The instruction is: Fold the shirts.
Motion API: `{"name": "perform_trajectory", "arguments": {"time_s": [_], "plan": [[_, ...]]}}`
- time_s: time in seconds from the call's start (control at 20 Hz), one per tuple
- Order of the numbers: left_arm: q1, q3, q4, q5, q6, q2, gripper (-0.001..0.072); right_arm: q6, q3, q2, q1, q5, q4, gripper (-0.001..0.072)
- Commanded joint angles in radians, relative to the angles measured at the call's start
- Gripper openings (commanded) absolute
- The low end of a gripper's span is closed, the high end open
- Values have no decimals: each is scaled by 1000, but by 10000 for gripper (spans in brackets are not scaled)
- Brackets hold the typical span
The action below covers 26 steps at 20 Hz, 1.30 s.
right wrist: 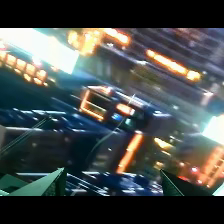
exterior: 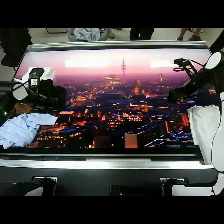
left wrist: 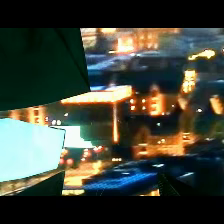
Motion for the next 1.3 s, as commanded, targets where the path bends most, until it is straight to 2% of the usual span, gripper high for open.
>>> {"name": "perform_trajectory", "arguments": {"time_s": [0.0,0.8,0.95,1.05,1.25], "plan": [[0,0,0,0,0,1,717,0,0,-1,1,0,0,676],[0,0,0,0,0,1,717,0,0,-1,1,0,0,676],[-1,0,0,10,-1,-2,717,0,0,-1,1,-53,0,676],[-1,-1,1,73,-2,-4,717,0,0,-1,1,-81,-7,676],[-6,-1,-8,289,-2,-24,718,0,0,-1,1,-178,-7,676]]}}
